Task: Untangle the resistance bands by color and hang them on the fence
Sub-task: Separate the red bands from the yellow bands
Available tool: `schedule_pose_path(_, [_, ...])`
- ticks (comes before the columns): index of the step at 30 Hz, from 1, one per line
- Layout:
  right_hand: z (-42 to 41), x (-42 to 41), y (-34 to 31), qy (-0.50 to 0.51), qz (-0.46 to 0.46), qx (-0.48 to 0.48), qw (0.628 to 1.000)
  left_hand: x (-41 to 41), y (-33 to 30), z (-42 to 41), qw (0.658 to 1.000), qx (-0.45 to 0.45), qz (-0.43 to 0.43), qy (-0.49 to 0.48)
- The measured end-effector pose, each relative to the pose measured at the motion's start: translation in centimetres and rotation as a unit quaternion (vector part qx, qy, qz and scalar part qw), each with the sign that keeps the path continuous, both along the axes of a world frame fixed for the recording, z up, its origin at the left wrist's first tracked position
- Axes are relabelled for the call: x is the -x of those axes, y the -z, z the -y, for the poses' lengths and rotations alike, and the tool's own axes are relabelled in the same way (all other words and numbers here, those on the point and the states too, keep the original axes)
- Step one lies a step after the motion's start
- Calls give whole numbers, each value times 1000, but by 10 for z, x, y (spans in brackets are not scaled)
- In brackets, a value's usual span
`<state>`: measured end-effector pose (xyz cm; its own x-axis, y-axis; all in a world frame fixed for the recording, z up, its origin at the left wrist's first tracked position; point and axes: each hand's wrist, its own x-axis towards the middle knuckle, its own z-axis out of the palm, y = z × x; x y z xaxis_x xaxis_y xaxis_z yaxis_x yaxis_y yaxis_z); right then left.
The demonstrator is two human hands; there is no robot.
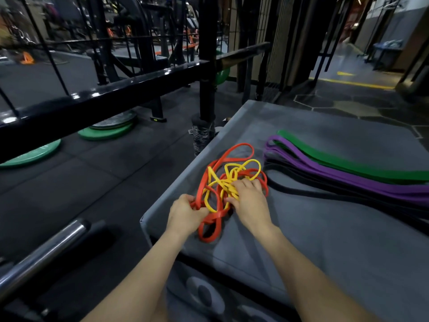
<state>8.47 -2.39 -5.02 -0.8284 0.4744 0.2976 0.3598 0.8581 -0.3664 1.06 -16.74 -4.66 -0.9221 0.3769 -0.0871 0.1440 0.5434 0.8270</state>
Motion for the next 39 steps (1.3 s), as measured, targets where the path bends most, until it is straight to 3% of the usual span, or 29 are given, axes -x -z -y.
schedule_pose_path(6, [-12,-2,-49,8,-123,105,987,10,-25,8,994,-93,-61,-13])
schedule_pose_path(12, [-15,-8,-123,13,-282,140,949,19,-60,15,976,-192,-97,-32])
schedule_pose_path(16, [-18,-16,-146,8,-324,174,930,20,-65,11,977,-174,-122,-20])
schedule_pose_path(20, [-19,-31,-144,7,-305,187,934,14,-65,-3,990,-7,-142,24])
schedule_pose_path(21, [-19,-34,-140,8,-295,198,935,7,-67,-7,987,-16,-155,33])
schedule_pose_path(23, [-18,-42,-129,-3,-273,222,936,-9,-73,-16,977,-117,-168,65])
schedule_pose_path(25, [-16,-48,-123,-39,-255,258,931,-24,-78,-29,962,-189,-140,137])
schedule_pose_path(28, [-18,-57,-125,-99,-246,304,915,-28,-78,-47,944,-194,-106,245])
schedule_pose_path(32, [-32,-71,-134,-91,-260,361,891,-21,-83,-60,939,-155,-125,279])
schedule_pose_path(39, [-46,-91,-125,-113,-206,393,889,-8,-133,-55,909,-292,39,295])
